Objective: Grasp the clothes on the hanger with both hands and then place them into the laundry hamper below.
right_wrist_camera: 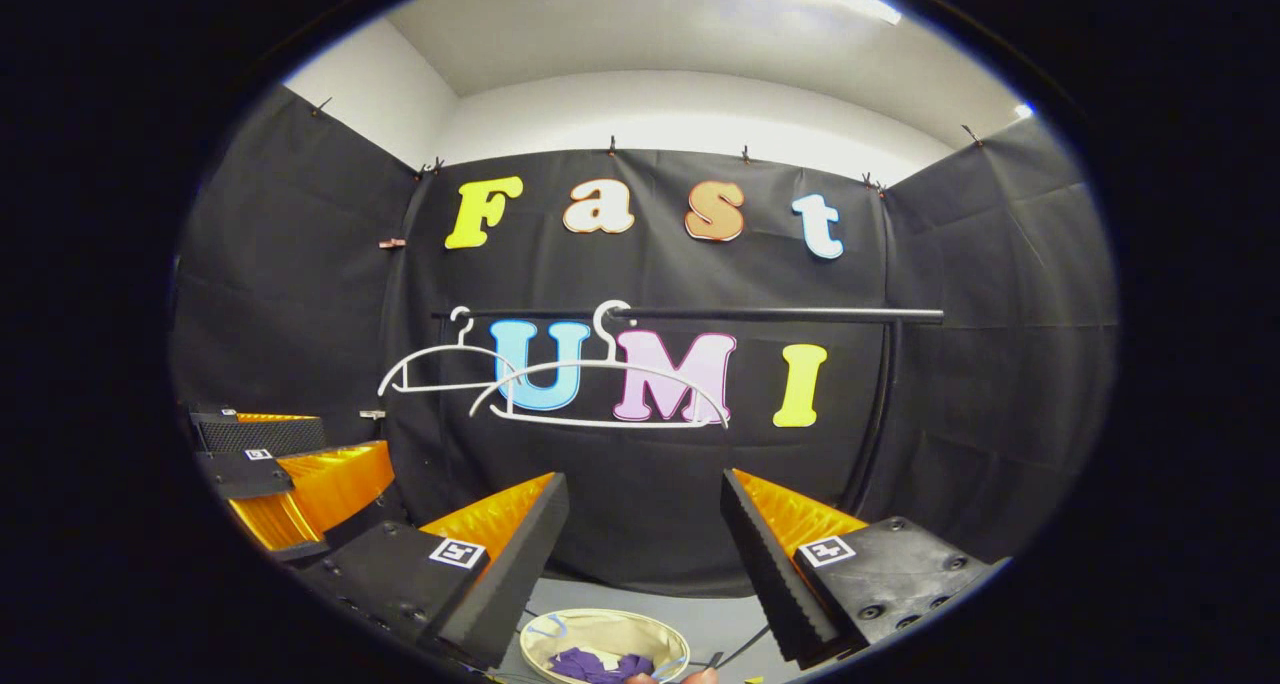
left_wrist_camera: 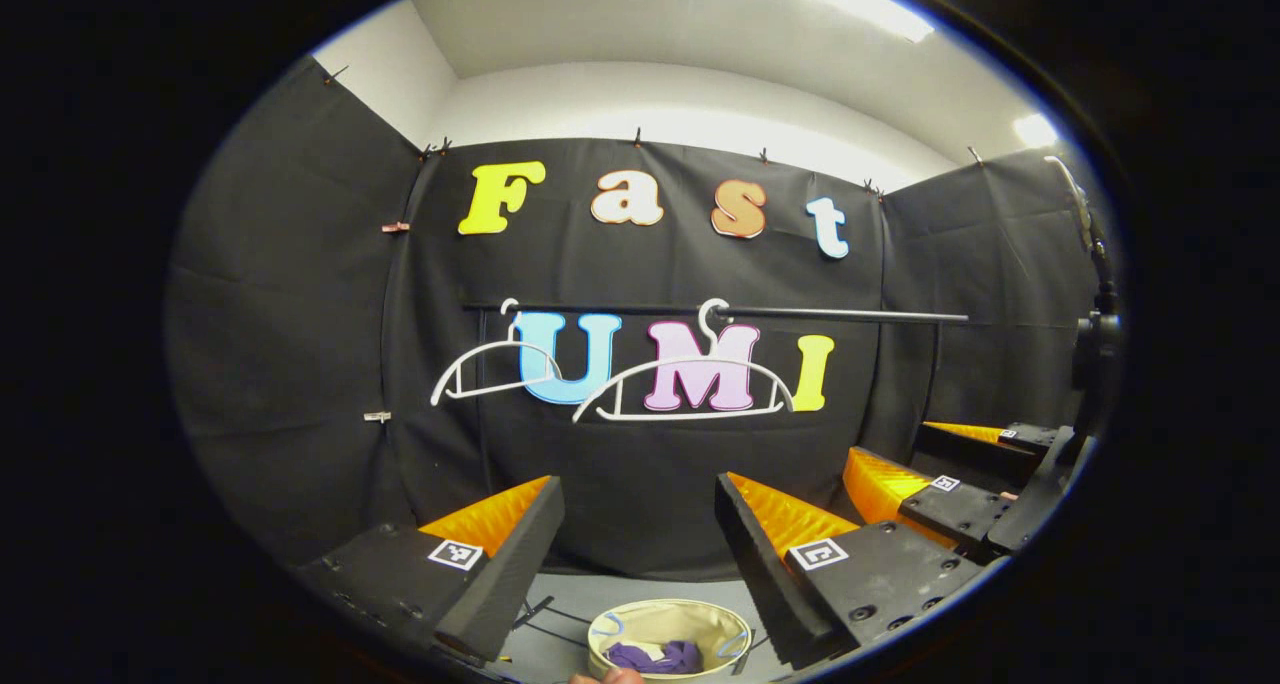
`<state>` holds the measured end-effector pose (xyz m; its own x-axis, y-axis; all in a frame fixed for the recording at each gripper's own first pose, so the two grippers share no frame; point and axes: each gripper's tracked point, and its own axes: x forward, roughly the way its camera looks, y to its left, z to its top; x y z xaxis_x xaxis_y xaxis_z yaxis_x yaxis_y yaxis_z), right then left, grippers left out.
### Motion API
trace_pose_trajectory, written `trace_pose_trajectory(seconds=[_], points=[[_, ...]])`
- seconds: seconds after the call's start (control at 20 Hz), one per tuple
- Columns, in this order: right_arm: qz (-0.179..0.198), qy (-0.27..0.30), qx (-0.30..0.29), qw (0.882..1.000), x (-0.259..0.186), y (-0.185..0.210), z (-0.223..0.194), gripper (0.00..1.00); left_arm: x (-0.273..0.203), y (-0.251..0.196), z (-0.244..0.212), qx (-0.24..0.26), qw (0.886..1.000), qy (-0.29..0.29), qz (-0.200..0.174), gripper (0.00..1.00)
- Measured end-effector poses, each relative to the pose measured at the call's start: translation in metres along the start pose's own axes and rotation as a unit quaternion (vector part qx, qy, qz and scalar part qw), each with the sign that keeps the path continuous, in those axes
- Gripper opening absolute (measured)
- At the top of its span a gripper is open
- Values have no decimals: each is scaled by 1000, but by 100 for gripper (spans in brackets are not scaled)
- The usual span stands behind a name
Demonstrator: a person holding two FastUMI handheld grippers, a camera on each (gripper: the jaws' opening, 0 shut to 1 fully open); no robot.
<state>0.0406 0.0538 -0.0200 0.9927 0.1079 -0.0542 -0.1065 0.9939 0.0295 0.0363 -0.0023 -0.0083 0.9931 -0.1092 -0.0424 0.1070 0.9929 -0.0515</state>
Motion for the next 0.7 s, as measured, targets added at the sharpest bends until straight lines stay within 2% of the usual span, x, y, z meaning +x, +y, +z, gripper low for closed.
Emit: trace_pose_trajectory(seconds=[0.1, 0.25, 0.4, 0.45, 0.7], points=[[-1, -12, 0, 1000, -7, -1, 9, 97, -6, -1, 2, 10, 1000, -5, -1, 95], [-2, -18, 2, 1000, -15, -2, 12, 97, -8, -1, 3, 5, 1000, -7, -4, 92], [-7, -20, -1, 1000, -20, -6, 15, 96, -12, 6, 4, 0, 1000, -9, 6, 92], [-8, -20, 0, 1000, -21, -6, 15, 98, -13, 6, 4, 2, 1000, -9, 6, 95], [-17, -19, 1, 1000, -25, -14, 16, 97, -17, 2, 7, 1, 1000, -11, -4, 95]])
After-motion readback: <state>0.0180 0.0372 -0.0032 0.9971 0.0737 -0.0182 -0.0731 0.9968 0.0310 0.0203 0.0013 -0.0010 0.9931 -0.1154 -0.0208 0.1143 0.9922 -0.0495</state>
